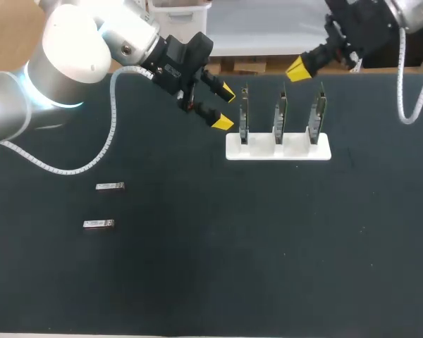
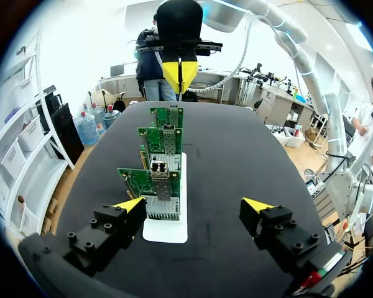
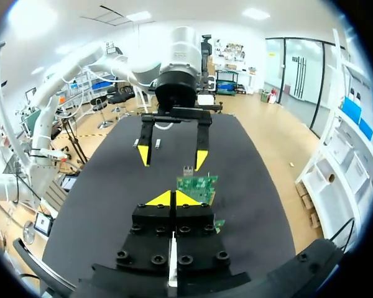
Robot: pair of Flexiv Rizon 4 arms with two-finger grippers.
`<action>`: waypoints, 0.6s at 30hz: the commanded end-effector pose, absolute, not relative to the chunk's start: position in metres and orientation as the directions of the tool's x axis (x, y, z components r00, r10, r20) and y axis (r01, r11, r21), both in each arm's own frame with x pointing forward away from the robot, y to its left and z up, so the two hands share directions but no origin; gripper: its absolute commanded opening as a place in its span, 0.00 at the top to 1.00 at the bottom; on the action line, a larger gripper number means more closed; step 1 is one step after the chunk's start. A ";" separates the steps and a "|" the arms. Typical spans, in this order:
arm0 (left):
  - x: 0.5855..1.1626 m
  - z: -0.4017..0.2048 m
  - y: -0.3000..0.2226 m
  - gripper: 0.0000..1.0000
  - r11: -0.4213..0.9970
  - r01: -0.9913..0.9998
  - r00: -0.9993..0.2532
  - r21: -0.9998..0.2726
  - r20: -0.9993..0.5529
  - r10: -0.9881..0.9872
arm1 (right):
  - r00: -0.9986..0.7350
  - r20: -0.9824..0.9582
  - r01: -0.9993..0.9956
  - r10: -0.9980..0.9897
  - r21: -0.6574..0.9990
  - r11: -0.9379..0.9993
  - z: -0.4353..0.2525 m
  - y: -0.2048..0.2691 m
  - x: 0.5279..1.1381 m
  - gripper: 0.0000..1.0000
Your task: Pick up the optical module with the left hand, and insert it into the network port with the right hand.
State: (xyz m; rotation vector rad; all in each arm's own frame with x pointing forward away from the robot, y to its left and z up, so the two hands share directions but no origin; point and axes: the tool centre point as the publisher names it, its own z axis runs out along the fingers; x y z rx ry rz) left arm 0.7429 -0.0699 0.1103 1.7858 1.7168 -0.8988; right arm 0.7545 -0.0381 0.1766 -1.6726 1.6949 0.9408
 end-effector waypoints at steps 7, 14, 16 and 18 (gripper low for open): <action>0.744 0.111 -0.070 0.00 -0.079 0.993 -0.014 -0.090 -0.747 0.665 | -0.048 -0.796 -0.992 -0.603 0.106 -0.062 0.167 -0.053 0.755 1.00; 0.744 0.111 -0.070 0.00 -0.079 0.993 -0.014 -0.090 -0.747 0.665 | -0.056 -0.786 -0.990 -0.616 0.123 -0.066 0.158 -0.057 0.753 1.00; 0.744 0.111 -0.070 0.00 -0.079 0.993 -0.014 -0.090 -0.747 0.665 | -0.058 -0.783 -0.990 -0.619 0.123 -0.063 0.156 -0.057 0.752 1.00; 0.744 0.111 -0.070 0.00 -0.079 0.993 -0.014 -0.090 -0.747 0.665 | -0.066 -0.783 -0.990 -0.619 0.129 -0.058 0.154 -0.058 0.751 1.00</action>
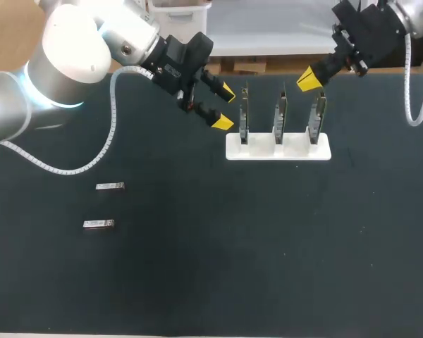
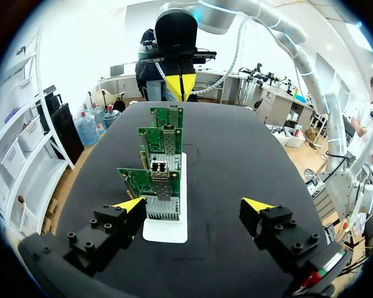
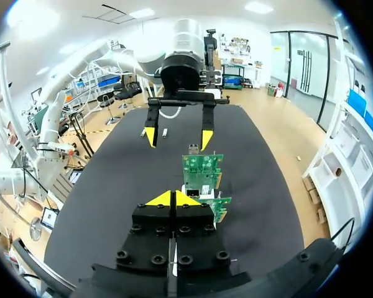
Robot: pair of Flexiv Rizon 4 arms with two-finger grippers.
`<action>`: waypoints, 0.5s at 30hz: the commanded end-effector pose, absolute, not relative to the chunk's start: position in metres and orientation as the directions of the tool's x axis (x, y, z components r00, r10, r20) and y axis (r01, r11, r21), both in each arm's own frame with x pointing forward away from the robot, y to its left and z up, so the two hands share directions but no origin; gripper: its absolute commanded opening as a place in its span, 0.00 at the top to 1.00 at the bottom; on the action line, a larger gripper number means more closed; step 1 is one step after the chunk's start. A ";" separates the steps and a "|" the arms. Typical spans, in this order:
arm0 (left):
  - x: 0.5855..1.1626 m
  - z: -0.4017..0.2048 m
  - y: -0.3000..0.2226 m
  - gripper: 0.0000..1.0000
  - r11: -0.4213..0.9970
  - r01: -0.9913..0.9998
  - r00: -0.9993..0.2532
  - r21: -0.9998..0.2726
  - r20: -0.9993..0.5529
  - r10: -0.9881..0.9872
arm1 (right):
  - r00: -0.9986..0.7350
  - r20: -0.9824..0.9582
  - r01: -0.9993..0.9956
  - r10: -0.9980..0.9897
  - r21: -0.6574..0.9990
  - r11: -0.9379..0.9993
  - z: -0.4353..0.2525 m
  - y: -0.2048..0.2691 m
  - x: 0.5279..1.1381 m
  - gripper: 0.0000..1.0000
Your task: Pick up the optical module with the left hand, and insert it into the network port with the right hand.
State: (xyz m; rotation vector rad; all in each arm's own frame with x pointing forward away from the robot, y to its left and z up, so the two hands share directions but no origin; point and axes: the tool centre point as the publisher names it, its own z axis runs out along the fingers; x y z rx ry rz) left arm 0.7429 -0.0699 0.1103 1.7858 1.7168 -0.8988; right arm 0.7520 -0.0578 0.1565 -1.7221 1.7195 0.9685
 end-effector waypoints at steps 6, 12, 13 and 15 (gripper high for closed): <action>0.744 0.111 -0.070 0.00 -0.079 0.993 -0.014 -0.090 -0.747 0.665 | -0.086 -0.794 -0.989 -0.602 0.139 -0.042 0.151 -0.058 0.751 1.00; 0.744 0.111 -0.070 0.00 -0.079 0.993 -0.014 -0.090 -0.747 0.665 | -0.095 -0.806 -0.990 -0.584 0.139 -0.030 0.149 -0.056 0.753 1.00; 0.744 0.111 -0.070 0.00 -0.079 0.993 -0.014 -0.090 -0.747 0.665 | -0.093 -0.807 -0.991 -0.584 0.134 -0.027 0.150 -0.056 0.753 1.00; 0.744 0.111 -0.070 0.00 -0.079 0.993 -0.014 -0.090 -0.747 0.665 | -0.097 -0.810 -0.991 -0.578 0.131 -0.018 0.150 -0.056 0.755 1.00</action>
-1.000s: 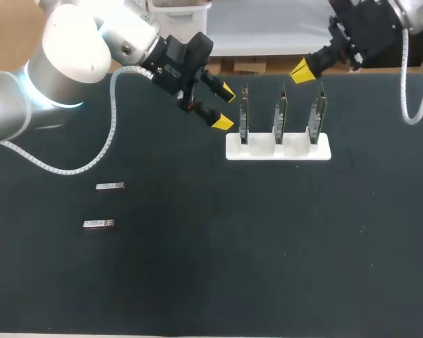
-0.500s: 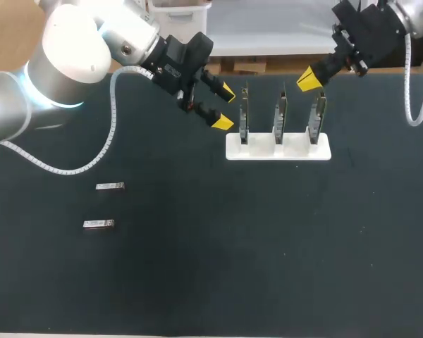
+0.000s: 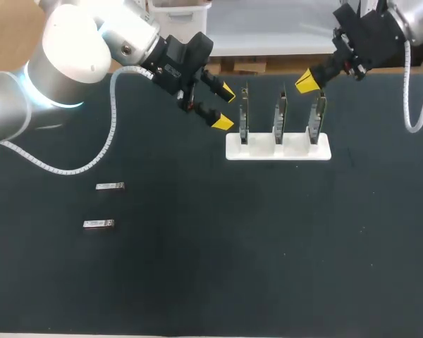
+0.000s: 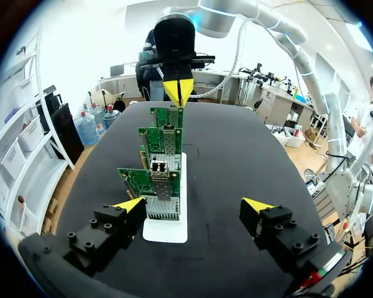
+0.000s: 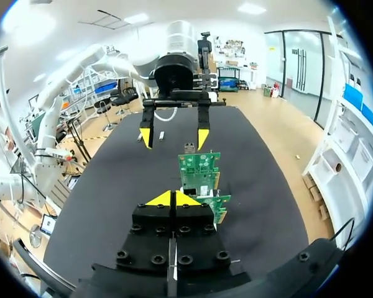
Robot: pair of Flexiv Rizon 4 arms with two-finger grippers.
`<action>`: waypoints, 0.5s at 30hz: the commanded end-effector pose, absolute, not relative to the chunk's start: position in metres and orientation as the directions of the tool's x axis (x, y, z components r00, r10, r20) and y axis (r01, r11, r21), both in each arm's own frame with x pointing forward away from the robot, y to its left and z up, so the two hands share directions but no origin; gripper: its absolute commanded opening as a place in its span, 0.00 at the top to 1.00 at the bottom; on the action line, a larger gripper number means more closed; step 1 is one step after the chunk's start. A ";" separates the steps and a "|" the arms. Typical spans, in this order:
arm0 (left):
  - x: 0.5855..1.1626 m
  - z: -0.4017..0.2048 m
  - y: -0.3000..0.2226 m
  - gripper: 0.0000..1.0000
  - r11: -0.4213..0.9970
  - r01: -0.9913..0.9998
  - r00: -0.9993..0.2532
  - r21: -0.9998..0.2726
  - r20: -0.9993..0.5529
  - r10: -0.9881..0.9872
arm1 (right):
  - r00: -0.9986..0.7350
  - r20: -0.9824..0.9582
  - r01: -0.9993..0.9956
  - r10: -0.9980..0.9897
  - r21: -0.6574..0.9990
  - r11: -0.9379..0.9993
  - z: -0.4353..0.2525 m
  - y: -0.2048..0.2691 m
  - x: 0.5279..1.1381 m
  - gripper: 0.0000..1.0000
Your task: Pick up the optical module with the left hand, and insert it into the network port with the right hand.
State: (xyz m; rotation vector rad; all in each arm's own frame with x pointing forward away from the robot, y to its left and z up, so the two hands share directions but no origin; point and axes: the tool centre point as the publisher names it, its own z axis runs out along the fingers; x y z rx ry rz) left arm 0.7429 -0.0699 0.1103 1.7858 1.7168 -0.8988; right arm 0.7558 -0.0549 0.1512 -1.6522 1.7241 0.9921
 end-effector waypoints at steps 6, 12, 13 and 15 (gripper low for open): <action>0.744 0.111 -0.070 0.00 -0.079 0.993 -0.014 -0.090 -0.747 0.665 | -0.102 -0.808 -0.991 -0.581 0.131 -0.008 0.148 -0.055 0.757 1.00; 0.744 0.111 -0.070 0.00 -0.079 0.993 -0.014 -0.090 -0.747 0.665 | -0.105 -0.807 -0.992 -0.581 0.128 0.002 0.148 -0.054 0.759 1.00; 0.744 0.111 -0.070 0.00 -0.079 0.993 -0.014 -0.090 -0.747 0.665 | -0.106 -0.807 -0.992 -0.580 0.128 0.003 0.148 -0.054 0.759 1.00; 0.744 0.111 -0.070 0.00 -0.079 0.993 -0.014 -0.090 -0.747 0.665 | -0.106 -0.808 -0.992 -0.580 0.128 0.004 0.148 -0.054 0.760 1.00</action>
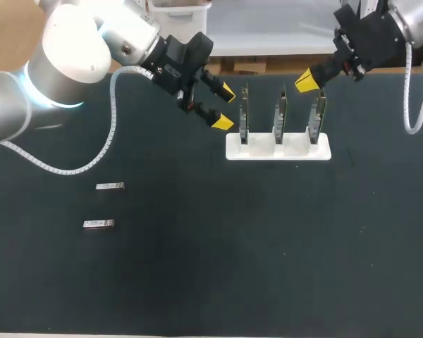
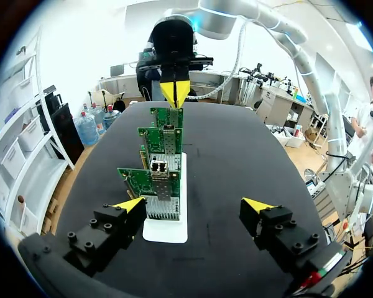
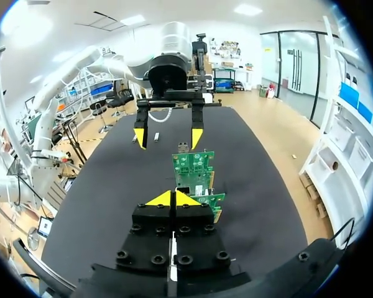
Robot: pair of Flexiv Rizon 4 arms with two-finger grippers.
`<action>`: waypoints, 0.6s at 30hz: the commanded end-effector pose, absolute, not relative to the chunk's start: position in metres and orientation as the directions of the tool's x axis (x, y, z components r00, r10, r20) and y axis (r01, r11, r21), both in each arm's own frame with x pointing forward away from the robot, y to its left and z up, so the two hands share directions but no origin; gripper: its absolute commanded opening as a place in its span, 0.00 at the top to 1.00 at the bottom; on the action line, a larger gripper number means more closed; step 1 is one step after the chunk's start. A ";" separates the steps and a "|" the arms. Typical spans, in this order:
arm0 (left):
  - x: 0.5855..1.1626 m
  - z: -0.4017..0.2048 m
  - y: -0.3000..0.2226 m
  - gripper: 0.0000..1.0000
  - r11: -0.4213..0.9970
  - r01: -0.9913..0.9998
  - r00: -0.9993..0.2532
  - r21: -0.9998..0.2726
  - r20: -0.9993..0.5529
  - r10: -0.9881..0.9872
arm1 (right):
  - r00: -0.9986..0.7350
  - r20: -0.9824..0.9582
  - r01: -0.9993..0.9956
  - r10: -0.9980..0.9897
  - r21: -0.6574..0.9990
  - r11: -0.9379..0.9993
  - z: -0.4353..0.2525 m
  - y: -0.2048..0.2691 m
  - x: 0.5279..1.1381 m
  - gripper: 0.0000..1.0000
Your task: Pick up the optical module with the left hand, and insert it into the network port with the right hand.
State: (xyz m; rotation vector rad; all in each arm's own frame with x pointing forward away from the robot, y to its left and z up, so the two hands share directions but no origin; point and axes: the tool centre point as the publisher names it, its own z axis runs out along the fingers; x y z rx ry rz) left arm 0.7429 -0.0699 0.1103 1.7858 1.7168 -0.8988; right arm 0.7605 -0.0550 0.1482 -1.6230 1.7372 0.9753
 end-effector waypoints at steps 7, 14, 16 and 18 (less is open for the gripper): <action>0.744 0.111 -0.070 0.00 -0.079 0.993 -0.014 -0.090 -0.747 0.665 | -0.132 -0.801 -0.991 -0.583 0.117 0.063 0.147 -0.053 0.762 0.71; 0.744 0.111 -0.070 0.00 -0.079 0.993 -0.014 -0.090 -0.747 0.665 | -0.132 -0.801 -0.991 -0.583 0.117 0.063 0.147 -0.053 0.762 0.00; 0.744 0.111 -0.070 0.00 -0.079 0.993 -0.014 -0.090 -0.747 0.665 | -0.132 -0.801 -0.991 -0.583 0.117 0.063 0.147 -0.053 0.762 0.00; 0.744 0.111 -0.070 0.00 -0.079 0.993 -0.014 -0.090 -0.747 0.665 | -0.132 -0.801 -0.991 -0.583 0.117 0.063 0.147 -0.053 0.762 0.00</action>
